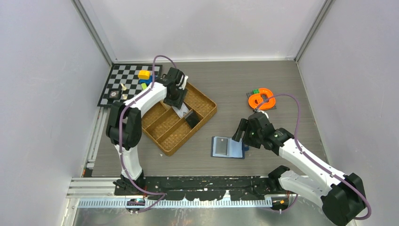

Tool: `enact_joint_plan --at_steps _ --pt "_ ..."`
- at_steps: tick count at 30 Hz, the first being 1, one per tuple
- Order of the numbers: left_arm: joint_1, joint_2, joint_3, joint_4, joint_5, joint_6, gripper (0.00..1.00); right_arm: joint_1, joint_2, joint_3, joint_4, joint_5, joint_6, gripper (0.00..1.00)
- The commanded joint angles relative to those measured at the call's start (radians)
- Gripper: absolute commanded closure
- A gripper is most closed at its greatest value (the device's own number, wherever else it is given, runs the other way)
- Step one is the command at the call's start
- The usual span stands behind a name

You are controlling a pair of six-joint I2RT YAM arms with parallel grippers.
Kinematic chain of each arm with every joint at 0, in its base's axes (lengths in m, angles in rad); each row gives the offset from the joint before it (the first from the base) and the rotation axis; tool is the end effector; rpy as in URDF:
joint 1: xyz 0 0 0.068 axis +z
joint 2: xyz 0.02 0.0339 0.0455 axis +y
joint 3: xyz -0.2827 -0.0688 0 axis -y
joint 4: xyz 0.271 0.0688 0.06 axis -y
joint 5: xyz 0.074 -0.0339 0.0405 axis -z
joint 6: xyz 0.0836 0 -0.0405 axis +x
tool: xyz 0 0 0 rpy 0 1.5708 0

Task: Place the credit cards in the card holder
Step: Pick up the credit card from the storage box.

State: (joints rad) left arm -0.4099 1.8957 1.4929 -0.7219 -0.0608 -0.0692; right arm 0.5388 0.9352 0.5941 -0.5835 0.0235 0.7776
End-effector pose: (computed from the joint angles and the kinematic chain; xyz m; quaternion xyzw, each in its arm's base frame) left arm 0.4157 -0.1751 0.1883 0.1586 0.9618 -0.0237 0.2218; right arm 0.1920 0.1125 0.1811 0.1166 0.9410 0.1854 0.2580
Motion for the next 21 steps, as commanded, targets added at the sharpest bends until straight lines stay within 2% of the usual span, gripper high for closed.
enact_joint_plan --at_steps 1,6,15,19,21 --pt "0.011 -0.06 0.017 -0.005 -0.004 0.014 0.56 -0.003 -0.019 -0.002 0.028 0.0 0.008 0.25" --pt "0.011 -0.081 0.008 -0.012 0.001 0.009 0.63 -0.004 -0.024 -0.001 0.028 0.0 0.008 0.26" --pt "0.011 -0.152 -0.014 -0.053 0.039 0.006 0.85 -0.003 -0.038 0.031 -0.017 0.025 -0.005 0.26" --pt "0.011 -0.185 -0.02 -0.103 0.148 0.001 0.98 -0.004 -0.036 0.044 -0.029 0.017 -0.01 0.26" --pt "0.01 -0.21 -0.026 -0.128 0.215 -0.007 1.0 -0.004 -0.033 0.065 -0.043 0.003 -0.025 0.26"
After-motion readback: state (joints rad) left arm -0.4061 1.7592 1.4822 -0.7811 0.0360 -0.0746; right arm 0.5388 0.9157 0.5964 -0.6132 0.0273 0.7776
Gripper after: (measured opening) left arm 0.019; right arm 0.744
